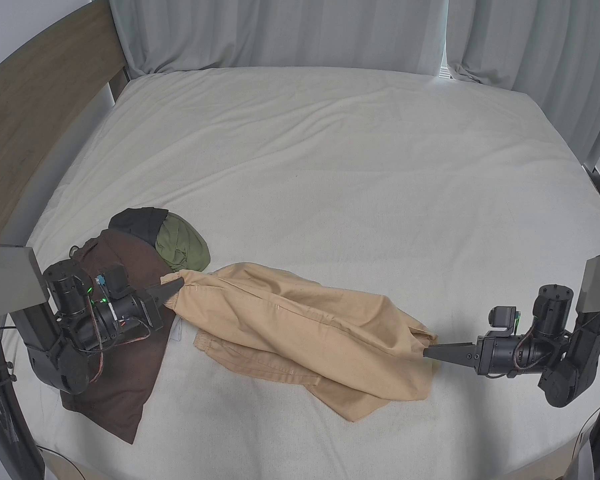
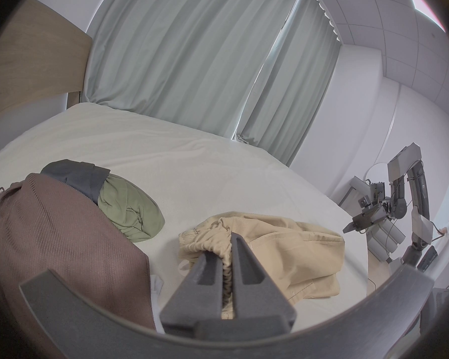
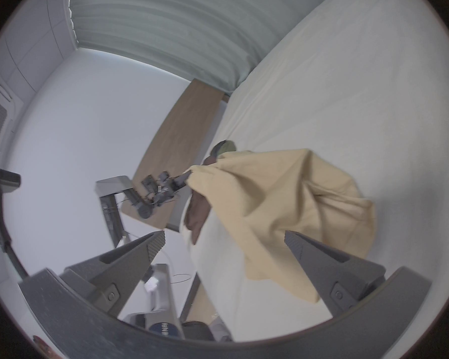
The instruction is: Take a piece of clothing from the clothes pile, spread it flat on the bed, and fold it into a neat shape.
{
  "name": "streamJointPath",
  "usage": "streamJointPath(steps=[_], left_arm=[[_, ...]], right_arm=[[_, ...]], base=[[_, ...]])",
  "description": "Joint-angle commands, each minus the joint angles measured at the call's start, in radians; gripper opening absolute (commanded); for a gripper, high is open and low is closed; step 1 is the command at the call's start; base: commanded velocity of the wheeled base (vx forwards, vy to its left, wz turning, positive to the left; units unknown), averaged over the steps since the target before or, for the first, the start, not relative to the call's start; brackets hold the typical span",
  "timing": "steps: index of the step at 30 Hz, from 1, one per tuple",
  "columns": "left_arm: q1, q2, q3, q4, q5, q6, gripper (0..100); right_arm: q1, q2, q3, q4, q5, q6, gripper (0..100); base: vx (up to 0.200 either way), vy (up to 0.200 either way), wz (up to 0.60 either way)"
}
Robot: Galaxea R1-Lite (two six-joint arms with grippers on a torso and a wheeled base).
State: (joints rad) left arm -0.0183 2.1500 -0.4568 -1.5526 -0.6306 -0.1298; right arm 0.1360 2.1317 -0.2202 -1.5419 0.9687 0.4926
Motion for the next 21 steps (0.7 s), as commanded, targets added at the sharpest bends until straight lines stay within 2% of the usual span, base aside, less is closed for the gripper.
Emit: streamJointPath(steps=[1, 5, 16, 21], left_arm=[[0.001, -0.001, 0.000, -0.003, 0.000, 0.001, 0], [0.001, -0.002, 0.001, -0.004, 0.000, 0.001, 0], [0.003, -0.002, 0.001, -0.004, -0.001, 0.001, 0], [0.001, -0.002, 0.004, -0.004, -0.001, 0.001, 0]], right_arm=[[-0.030, 0.083, 0.001, 0.000, -0.054, -0.077, 100], [-0.033, 0.134, -0.007, -0.001, -0.061, -0.131, 100], [-0.009, 0.160, -0.028, -0.001, -0.058, -0.114, 100], [0.030, 0.143, -0.034, -0.001, -0.058, -0.106, 100]], base=[[0.000, 0.000, 0.00], [0.000, 0.000, 0.00], [0.000, 0.000, 0.00], [0.000, 0.000, 0.00]])
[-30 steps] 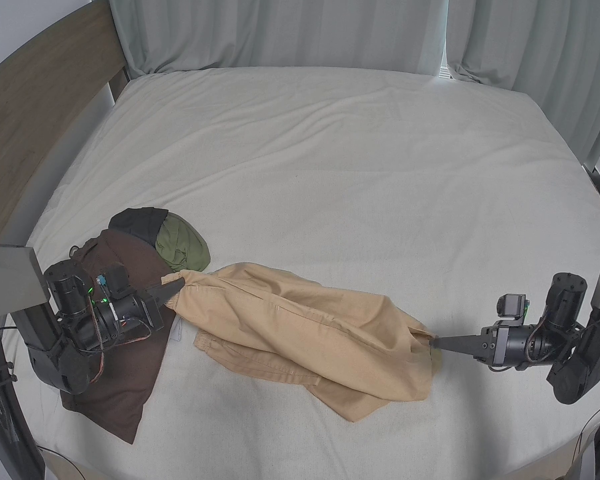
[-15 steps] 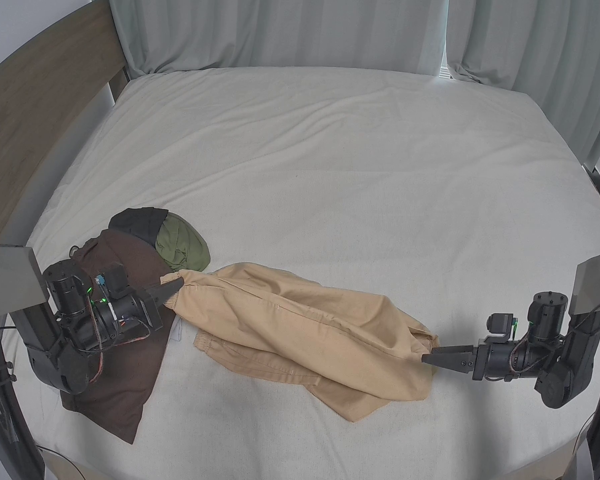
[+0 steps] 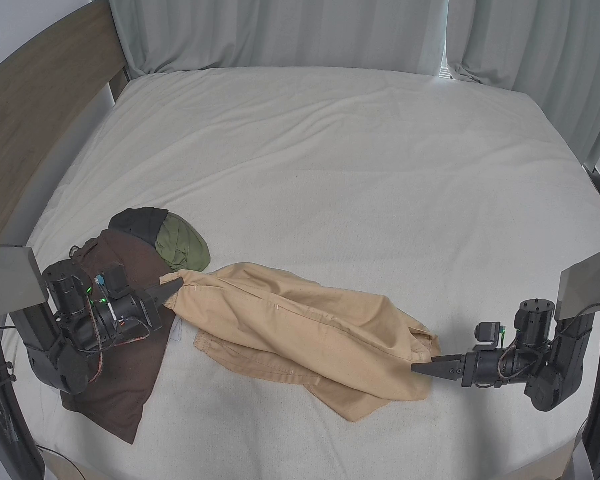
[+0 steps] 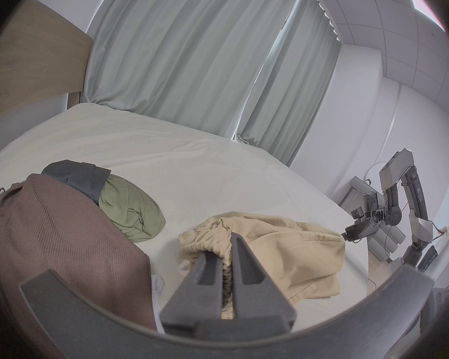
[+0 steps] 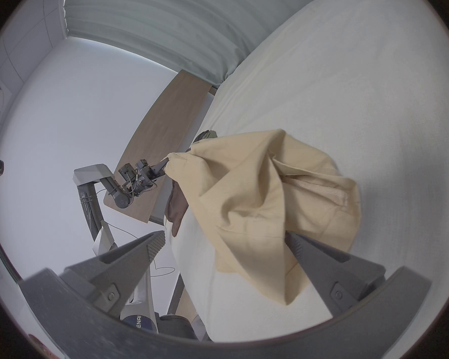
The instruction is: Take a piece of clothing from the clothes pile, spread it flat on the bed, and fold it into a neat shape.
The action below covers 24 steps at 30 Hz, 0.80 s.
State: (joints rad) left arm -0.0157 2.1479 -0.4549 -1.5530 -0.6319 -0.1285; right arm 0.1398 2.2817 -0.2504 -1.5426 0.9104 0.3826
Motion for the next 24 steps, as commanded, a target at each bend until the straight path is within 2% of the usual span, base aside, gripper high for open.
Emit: streamJointPath(steps=[1, 8, 24], left_arm=[[-0.001, 0.000, 0.002, -0.004, 0.000, 0.000, 0], [-0.001, 0.004, 0.004, -0.002, 0.000, 0.010, 0], [-0.004, 0.007, 0.012, -0.002, 0.000, 0.012, 0]], right_arm=[[0.032, -0.011, -0.004, -0.002, 0.001, 0.004, 100], [0.101, -0.067, -0.007, -0.002, 0.001, 0.033, 100], [0.110, -0.031, -0.089, -0.002, -0.001, 0.041, 100]], base=[[0.000, 0.000, 0.00], [0.000, 0.000, 0.00], [0.000, 0.000, 0.00]])
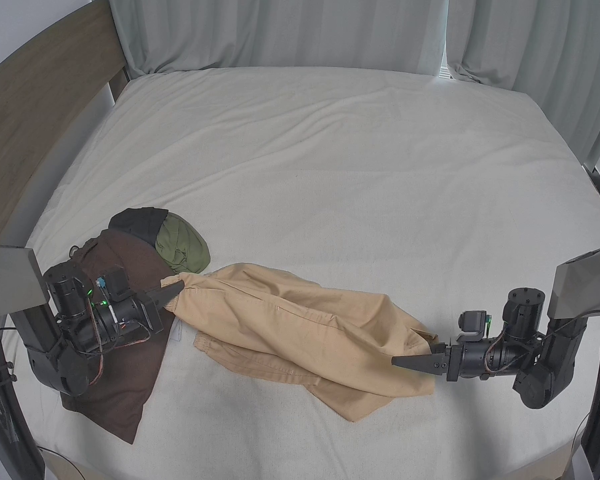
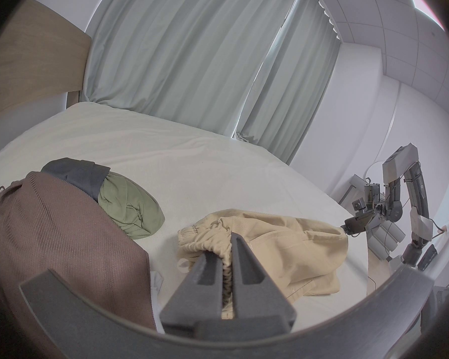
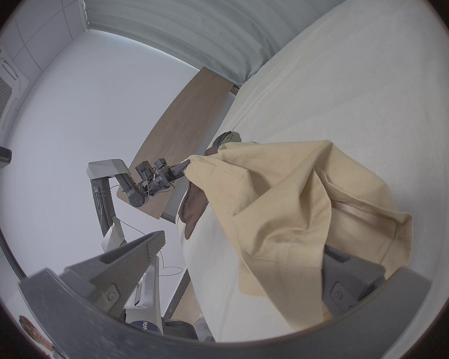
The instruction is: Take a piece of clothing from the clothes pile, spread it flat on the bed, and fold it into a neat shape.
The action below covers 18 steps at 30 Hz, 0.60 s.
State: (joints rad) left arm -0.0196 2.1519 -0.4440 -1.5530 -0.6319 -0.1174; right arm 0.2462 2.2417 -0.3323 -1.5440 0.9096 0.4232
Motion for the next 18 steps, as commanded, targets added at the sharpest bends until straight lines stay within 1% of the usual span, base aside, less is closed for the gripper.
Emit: streamJointPath(steps=[1, 4, 5, 6, 8, 18], left_arm=[[0.000, 0.003, 0.001, -0.002, 0.000, -0.001, 0], [0.000, 0.003, 0.001, -0.002, 0.000, 0.001, 0], [0.000, 0.003, 0.002, -0.002, 0.000, 0.001, 0], [0.000, 0.003, 0.002, -0.004, 0.000, -0.001, 0], [0.000, 0.003, 0.001, -0.002, 0.000, 0.001, 0], [0.000, 0.002, 0.001, -0.002, 0.000, -0.001, 0]], right_arm=[[0.004, 0.009, -0.010, -0.001, 0.000, -0.001, 100], [0.005, 0.012, -0.011, -0.001, -0.003, 0.000, 100], [0.007, 0.016, -0.011, -0.002, -0.015, 0.000, 100], [0.008, 0.021, -0.011, -0.002, -0.028, 0.000, 0], [0.015, 0.029, -0.011, -0.002, -0.041, 0.000, 0], [0.016, 0.029, -0.028, -0.002, -0.044, -0.001, 0]], base=[[0.000, 0.000, 0.00], [0.000, 0.000, 0.00], [0.000, 0.000, 0.00], [0.000, 0.000, 0.00], [0.000, 0.000, 0.00], [0.000, 0.000, 0.00]])
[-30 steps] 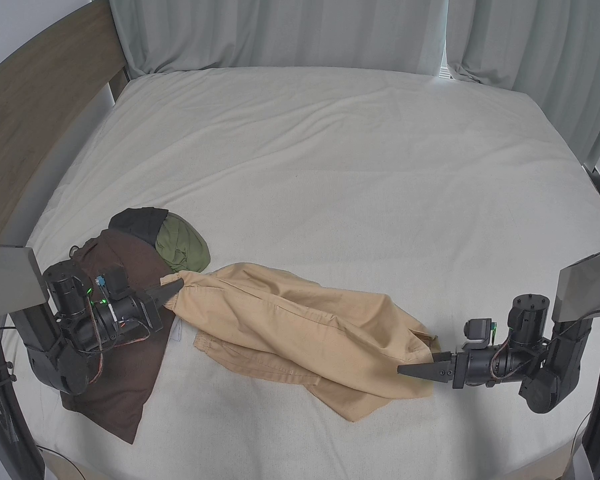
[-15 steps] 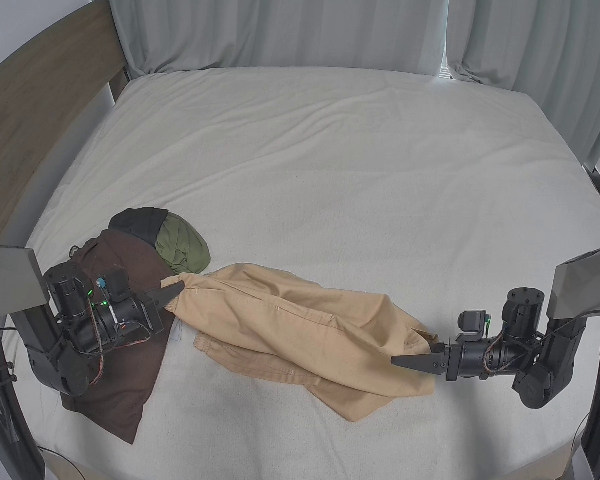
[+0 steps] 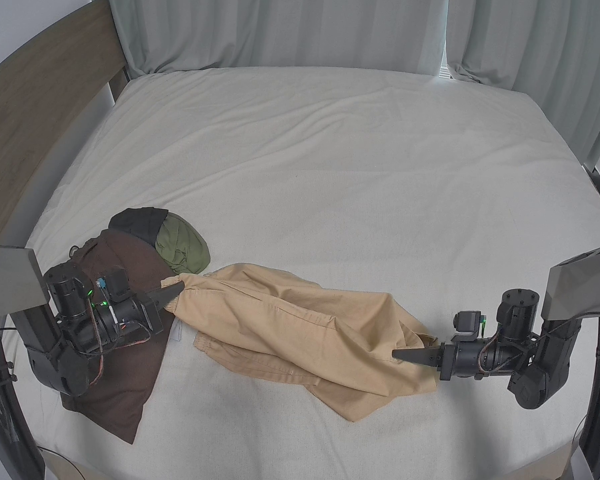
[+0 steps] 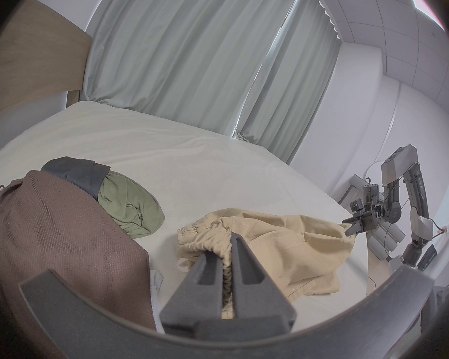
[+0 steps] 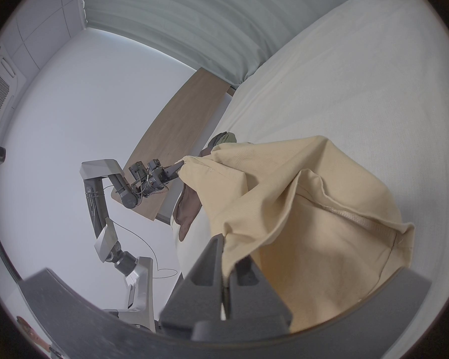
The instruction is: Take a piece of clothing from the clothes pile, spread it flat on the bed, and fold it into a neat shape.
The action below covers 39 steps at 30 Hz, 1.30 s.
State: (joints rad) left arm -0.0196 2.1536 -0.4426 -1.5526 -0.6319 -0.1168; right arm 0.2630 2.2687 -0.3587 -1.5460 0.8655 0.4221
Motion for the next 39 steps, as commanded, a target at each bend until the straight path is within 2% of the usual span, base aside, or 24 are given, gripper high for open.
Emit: streamJointPath(steps=[1, 6, 12, 28, 39], left_arm=[[0.000, -0.001, -0.001, -0.003, 0.000, -0.001, 0], [-0.002, -0.014, -0.018, -0.004, 0.000, -0.004, 0], [-0.007, -0.115, -0.036, -0.004, -0.084, -0.007, 0], [0.001, -0.319, -0.036, -0.001, -0.101, -0.058, 0], [0.006, -0.344, -0.031, -0.003, -0.120, -0.066, 0]], right_arm=[[-0.001, -0.005, 0.000, 0.000, 0.000, 0.000, 0], [-0.002, -0.043, 0.009, 0.000, -0.002, 0.000, 0], [-0.002, -0.176, 0.038, 0.003, -0.005, 0.000, 0], [0.001, -0.362, 0.029, 0.003, -0.028, 0.086, 0], [-0.001, -0.396, 0.018, 0.003, -0.031, 0.096, 0]], base=[[0.000, 0.000, 0.00], [0.000, 0.000, 0.00], [0.000, 0.000, 0.00], [0.000, 0.000, 0.00], [0.000, 0.000, 0.00]])
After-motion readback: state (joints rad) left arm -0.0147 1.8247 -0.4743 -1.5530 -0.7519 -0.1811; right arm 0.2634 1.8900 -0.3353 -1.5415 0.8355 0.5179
